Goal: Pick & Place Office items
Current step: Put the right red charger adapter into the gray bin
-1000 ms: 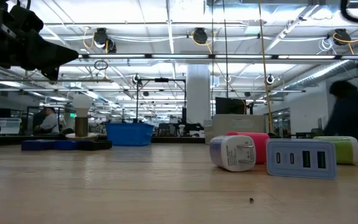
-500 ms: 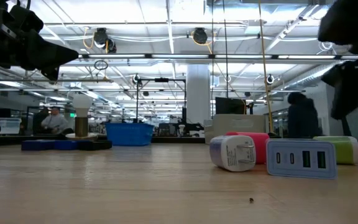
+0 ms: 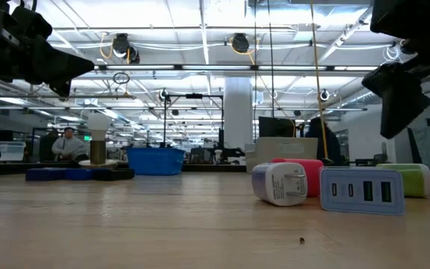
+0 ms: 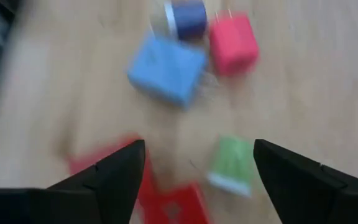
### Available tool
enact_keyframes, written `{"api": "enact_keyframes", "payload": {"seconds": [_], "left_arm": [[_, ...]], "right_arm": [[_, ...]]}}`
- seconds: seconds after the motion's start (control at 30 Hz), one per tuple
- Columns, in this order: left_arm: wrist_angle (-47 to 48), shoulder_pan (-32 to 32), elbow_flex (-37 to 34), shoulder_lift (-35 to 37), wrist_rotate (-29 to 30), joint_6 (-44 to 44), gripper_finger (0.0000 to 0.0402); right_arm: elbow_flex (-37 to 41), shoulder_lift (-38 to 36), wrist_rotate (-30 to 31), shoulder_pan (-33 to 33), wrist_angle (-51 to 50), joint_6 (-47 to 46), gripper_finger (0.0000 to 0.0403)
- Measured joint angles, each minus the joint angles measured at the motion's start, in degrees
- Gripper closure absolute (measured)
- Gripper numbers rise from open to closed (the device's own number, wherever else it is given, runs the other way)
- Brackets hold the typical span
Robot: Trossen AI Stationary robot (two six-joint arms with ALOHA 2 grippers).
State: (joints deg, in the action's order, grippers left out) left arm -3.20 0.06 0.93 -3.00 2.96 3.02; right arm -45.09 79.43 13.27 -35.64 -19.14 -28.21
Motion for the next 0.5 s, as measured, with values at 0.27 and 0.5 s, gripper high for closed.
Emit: {"api": "enact_keyframes", "payload": {"seconds": [0.27, 0.5], "left_arm": [[0.00, 0.02, 0.00, -0.01, 0.00, -0.01, 0.0380], [0.00, 0.01, 0.00, 0.01, 0.00, 0.00, 0.0380]], "right_arm": [[-10.24, 10.01, -4.56, -2.25, -15.37, 3.27, 0.0113], [-10.30, 12.73, -6.51, -2.77, -16.98, 1.27, 0.0113]]}}
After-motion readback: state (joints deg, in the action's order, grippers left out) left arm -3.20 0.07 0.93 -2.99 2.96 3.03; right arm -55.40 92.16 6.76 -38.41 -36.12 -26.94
